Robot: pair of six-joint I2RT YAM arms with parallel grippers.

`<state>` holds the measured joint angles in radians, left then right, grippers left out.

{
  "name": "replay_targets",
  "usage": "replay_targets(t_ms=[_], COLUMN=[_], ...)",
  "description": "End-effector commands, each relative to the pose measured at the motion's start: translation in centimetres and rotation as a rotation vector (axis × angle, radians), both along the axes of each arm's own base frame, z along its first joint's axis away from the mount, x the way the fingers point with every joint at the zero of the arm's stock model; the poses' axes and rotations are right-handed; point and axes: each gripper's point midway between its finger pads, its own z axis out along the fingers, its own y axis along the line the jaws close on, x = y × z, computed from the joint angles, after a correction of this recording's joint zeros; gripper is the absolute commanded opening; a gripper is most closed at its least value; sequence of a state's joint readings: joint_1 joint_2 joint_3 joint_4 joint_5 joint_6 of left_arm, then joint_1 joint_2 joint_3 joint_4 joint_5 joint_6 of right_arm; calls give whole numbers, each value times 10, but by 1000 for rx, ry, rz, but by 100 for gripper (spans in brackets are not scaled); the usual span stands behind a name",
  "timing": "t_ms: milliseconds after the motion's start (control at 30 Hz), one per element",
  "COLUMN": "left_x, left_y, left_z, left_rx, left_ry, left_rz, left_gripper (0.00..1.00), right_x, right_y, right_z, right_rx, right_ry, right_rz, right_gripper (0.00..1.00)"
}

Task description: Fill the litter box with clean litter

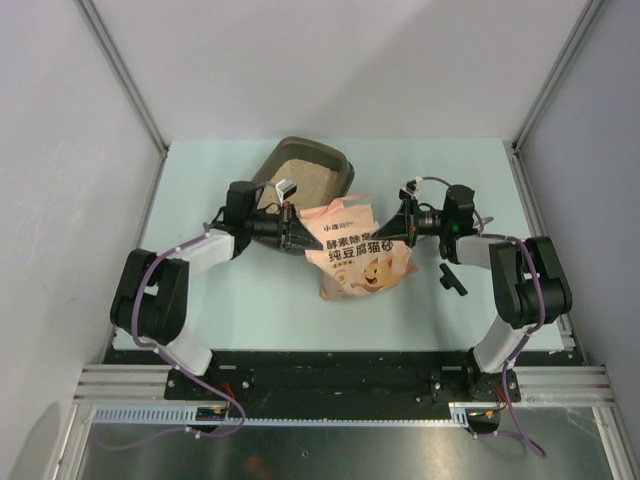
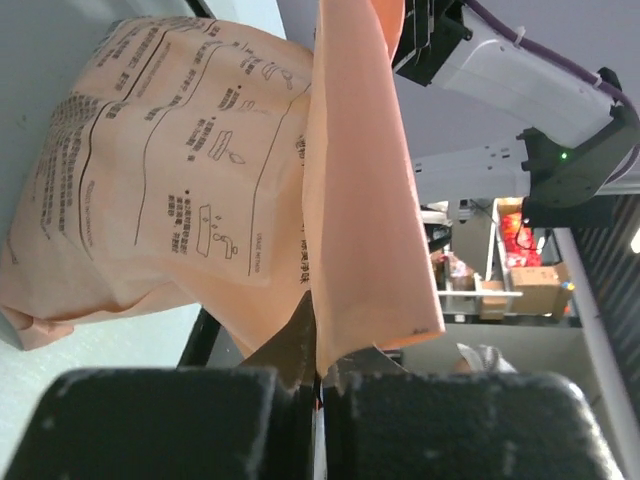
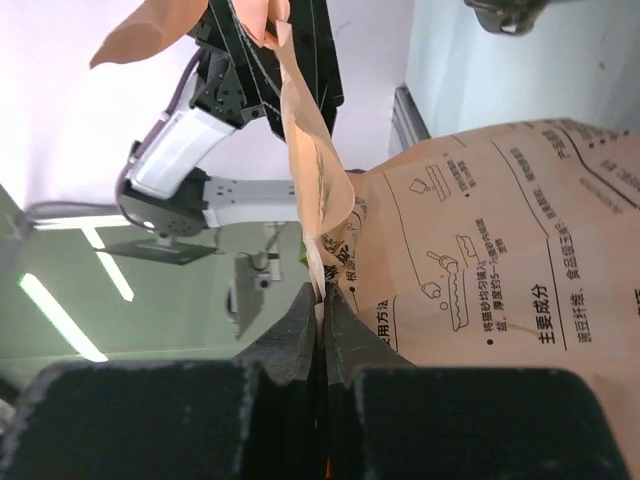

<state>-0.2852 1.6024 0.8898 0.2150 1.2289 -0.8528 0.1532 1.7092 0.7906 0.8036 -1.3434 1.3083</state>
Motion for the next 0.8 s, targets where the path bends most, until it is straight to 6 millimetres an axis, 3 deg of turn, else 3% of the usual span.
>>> replay_targets(t_ms=[0,233,433,500,533,633,700,767], left_x=[5,21,33,42,47,50,62,70], left_y=[19,14,12,16,18,28,37,46], left_z=[2,4,12,15,27,50,51,65], left_rx=[-25,-4,5,18,23,72,175,264], left_ry=[166,262,200,54,-31,-274,-450,-572], left_rz=[9,54,72,89,105,115,154,198], left_gripper=[0,0,0,26,41,53,57,63], right_x=[7,-14,1,5,6,8,8,8], right_y=[-17,3,-10,-11,-11,-7,-5,-5], right_z=[20,16,12,9,10,13,15,18], right_rx=[11,-39,-37,-37,-34,-28,-23,-18], right_ry=[233,334,314,316,313,279,263,237], right_rz=[20,45,-11,-15,-16,-7,3,7], right_gripper=[0,0,0,0,0,0,0,0])
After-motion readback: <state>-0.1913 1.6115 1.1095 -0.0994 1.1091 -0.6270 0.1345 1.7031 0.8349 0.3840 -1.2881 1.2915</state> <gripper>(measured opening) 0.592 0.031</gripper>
